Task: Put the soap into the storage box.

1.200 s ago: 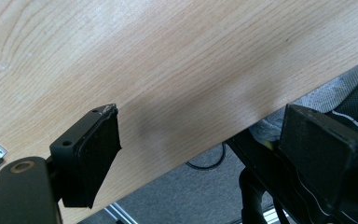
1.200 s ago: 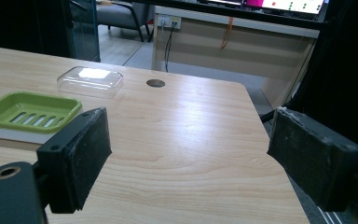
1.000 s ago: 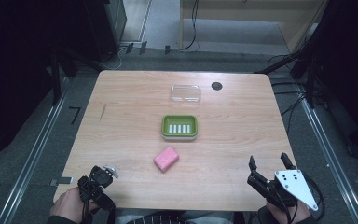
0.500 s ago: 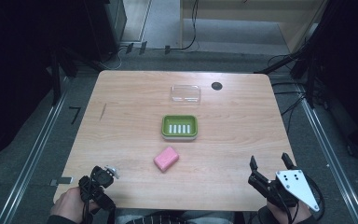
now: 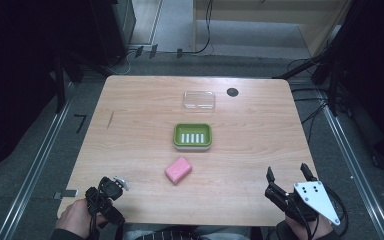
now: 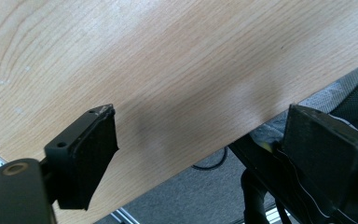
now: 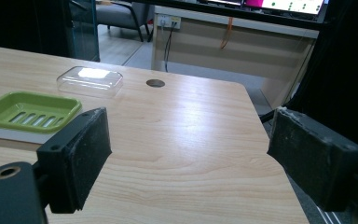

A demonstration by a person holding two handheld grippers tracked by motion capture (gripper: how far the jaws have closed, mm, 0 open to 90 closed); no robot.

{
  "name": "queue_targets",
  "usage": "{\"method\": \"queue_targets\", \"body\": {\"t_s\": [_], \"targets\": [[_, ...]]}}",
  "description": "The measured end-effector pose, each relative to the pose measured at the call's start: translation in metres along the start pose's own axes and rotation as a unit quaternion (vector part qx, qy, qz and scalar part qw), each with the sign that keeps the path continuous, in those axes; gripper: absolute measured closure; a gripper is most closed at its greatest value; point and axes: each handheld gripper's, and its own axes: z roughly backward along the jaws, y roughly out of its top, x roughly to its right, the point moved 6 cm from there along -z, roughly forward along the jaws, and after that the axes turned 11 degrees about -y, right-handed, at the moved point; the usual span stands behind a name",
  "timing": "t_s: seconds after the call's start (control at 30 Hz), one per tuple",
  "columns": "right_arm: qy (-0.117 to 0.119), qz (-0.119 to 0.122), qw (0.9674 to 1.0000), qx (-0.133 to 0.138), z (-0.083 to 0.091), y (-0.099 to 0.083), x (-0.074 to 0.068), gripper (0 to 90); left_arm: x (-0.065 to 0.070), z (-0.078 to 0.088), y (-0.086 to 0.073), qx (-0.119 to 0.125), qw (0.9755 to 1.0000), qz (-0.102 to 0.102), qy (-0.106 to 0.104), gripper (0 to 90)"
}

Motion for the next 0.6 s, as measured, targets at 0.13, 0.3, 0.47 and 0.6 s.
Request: {"method": "queue_targets", "body": {"t_s": [0.13, 0.3, 0.47, 0.6], "targets": [[0.000, -0.001, 1.0000, 0.000, 0.000, 0.000, 0.000, 12.7, 0.001, 0.001, 0.001, 0.004, 1.0000, -0.006, -0.001, 9.5], [0.000, 0.000, 1.0000, 0.000, 0.000, 0.000, 0.000, 12.7, 0.002, 0.002, 0.004, 0.014, 0.9998, -0.010, 0.002, 9.1], [0.000, 0.000, 1.0000, 0.000, 0.000, 0.000, 0.000, 12.7, 0.003, 0.004, 0.011, 0.024, 0.9995, -0.020, 0.002, 8.8], [0.000, 0.000, 1.0000, 0.000, 0.000, 0.000, 0.000, 12.7, 0.005, 0.003, 0.018, 0.035, 0.9991, -0.025, -0.007, 8.7]]}}
